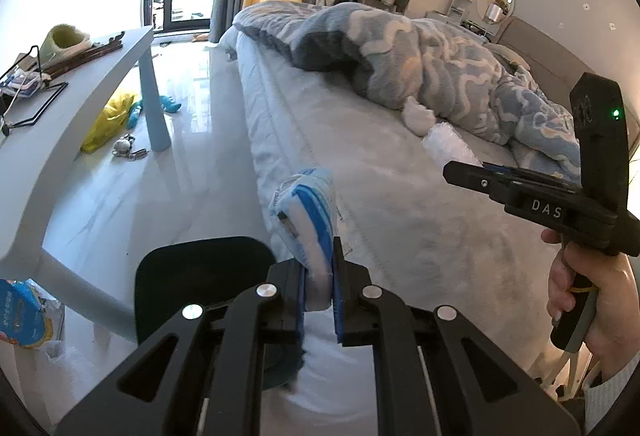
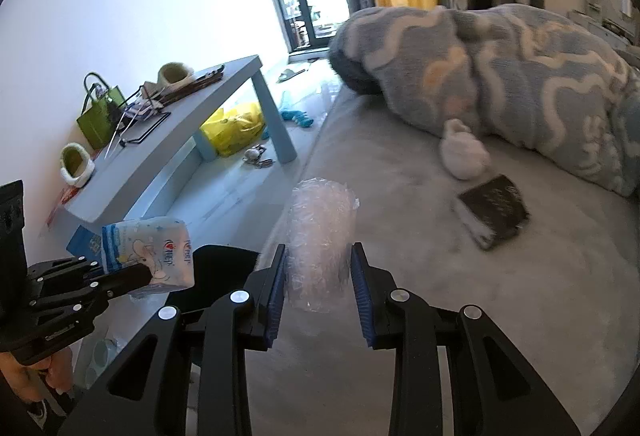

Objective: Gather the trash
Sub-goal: 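Carry the packet and bubble wrap roll with both tools to the black bin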

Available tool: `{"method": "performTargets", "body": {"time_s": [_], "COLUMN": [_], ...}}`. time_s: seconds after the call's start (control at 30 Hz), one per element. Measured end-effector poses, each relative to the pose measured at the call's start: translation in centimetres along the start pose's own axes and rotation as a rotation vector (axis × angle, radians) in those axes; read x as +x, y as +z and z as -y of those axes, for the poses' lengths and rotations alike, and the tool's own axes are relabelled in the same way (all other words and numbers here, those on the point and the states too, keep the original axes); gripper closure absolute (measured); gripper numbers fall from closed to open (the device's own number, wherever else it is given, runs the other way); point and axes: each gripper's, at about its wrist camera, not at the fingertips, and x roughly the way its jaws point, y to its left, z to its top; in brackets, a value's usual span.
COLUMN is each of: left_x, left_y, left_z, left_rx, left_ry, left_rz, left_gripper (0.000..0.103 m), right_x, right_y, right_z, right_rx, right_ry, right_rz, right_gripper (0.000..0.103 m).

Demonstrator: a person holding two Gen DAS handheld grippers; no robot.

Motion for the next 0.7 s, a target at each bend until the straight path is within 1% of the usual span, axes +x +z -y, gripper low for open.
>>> {"method": "performTargets", "body": {"time_s": [0.17,0.33,0.5,0.6,0.7], "left_x": [-0.3,-0.2,0.5,1.2,1.9], "left_y": [-0.4,-1.2,-2.0,-2.7,-3.3], "left_z": [-2.4,-5.0,-8.0,-9.5,-10.6], "left_rx": [-0.003,-0.017,-0.079,-0.104,-0.117], "left_ry": [0.026,0.028,0.020,0.030,0.032], "left_rz": [-0.015,-0.045,-0.105,-0.149,-0.191], "left_gripper": [0.091,0.091,0.091,0.091,0.090], "right_x": [1.6,3.4,4.9,5.9,6.6], "right_y": [0.6,0.8,1.1,1.1,1.0], "right_z": [-2.8,-6.2,-8.5,-10.0,-11.5], "right_rx": [-0.033,-0.080,-0.093,-0.098,-0.116], "right_ry": [0.024,0.057,0.091,0.124,0.137], "right_rz": [-0.015,-0.046,-0.065,-0.084,-0.099], "right_gripper": [0.071,0.071,0.071,0.071,0.071]}}
